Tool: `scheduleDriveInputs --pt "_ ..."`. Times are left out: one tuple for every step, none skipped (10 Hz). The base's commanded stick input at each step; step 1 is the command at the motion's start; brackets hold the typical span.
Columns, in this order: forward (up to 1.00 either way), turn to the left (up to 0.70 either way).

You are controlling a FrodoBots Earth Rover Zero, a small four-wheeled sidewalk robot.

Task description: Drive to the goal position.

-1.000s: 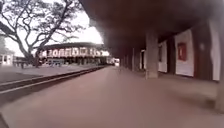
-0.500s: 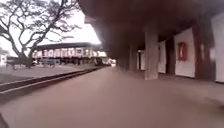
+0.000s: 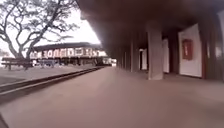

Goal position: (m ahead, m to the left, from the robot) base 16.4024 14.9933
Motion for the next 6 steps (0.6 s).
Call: scheduleDriveInputs --pt "0.85 0.00" --pt "0.85 0.00" --pt "0.85 0.00" --pt "0.85 0.00" --pt "0.85 0.00" --pt "0.85 0.00"
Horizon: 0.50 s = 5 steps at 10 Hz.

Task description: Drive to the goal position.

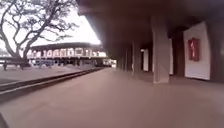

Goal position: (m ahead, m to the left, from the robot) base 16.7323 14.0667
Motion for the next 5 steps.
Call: scheduleDriveInputs --pt "0.85 0.00" --pt "0.85 0.00" --pt "0.85 0.00" --pt "0.85 0.00" --pt "0.85 0.00"
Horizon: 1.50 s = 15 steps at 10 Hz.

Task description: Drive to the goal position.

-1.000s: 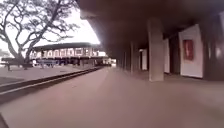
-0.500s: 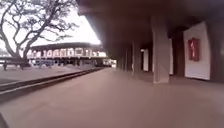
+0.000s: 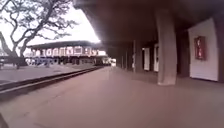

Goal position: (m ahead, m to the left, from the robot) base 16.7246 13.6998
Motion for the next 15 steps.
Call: scheduleDriveInputs --pt "0.85 0.00" --pt "0.85 0.00" --pt "0.85 0.00" --pt "0.85 0.00" --pt "0.85 0.00" --pt "0.85 0.00" --pt "0.85 0.00" --pt "0.85 0.00" --pt "0.85 0.00" --pt "0.85 0.00" --pt "0.85 0.00" --pt "0.85 0.00" --pt "0.85 0.00" --pt "0.85 0.00" --pt "0.85 0.00"
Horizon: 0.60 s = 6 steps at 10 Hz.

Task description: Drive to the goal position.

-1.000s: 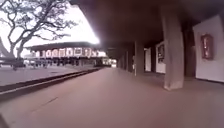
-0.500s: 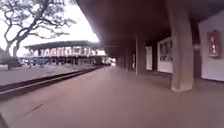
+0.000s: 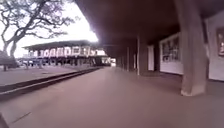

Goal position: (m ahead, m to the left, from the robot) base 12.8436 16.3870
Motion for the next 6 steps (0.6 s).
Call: scheduleDriveInputs --pt "0.85 0.00" --pt "0.85 0.00" --pt "0.85 0.00" --pt "0.85 0.00" --pt "0.85 0.00" --pt "0.85 0.00"
